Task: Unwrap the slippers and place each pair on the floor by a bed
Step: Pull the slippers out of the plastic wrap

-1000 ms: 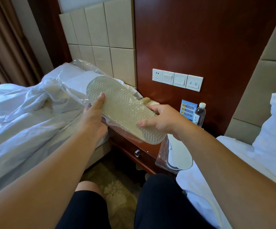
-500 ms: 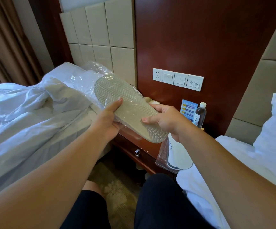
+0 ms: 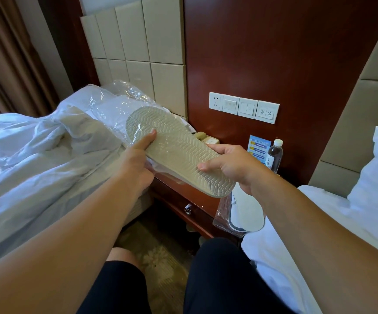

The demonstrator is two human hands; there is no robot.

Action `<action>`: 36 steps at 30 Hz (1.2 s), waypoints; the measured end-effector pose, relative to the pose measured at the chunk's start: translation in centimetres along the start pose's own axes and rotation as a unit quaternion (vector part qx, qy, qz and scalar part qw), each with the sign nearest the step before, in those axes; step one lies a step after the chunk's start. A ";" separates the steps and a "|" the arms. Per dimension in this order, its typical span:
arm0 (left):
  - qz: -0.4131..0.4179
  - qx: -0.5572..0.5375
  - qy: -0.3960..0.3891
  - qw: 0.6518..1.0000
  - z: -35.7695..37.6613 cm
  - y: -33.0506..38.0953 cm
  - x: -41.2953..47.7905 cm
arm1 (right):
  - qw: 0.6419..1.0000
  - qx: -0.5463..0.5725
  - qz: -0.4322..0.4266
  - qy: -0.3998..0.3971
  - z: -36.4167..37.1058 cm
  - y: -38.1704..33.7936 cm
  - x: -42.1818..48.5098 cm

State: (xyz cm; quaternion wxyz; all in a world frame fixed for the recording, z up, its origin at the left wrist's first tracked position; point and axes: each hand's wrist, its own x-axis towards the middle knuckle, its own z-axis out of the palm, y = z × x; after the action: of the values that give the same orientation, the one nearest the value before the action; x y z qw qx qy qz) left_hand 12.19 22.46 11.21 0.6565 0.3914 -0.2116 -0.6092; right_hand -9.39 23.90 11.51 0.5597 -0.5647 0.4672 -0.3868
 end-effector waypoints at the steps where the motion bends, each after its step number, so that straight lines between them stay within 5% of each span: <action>1: 0.000 -0.001 -0.001 1.000 -0.1 0.0 0.0 | 1.000 -0.002 0.000 -0.004 -0.1 0.0 0.0; 36: -0.037 0.080 0.050 0.995 -1.2 -2.8 5.6 | 0.996 -0.047 0.069 -0.012 -8.0 5.3 1.8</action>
State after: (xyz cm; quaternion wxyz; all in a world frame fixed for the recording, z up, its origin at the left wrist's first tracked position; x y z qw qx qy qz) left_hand 12.26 17.52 7.22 0.6097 0.4800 -0.2116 -0.5943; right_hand -17.07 20.35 6.68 0.5639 -0.5612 0.5157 -0.3179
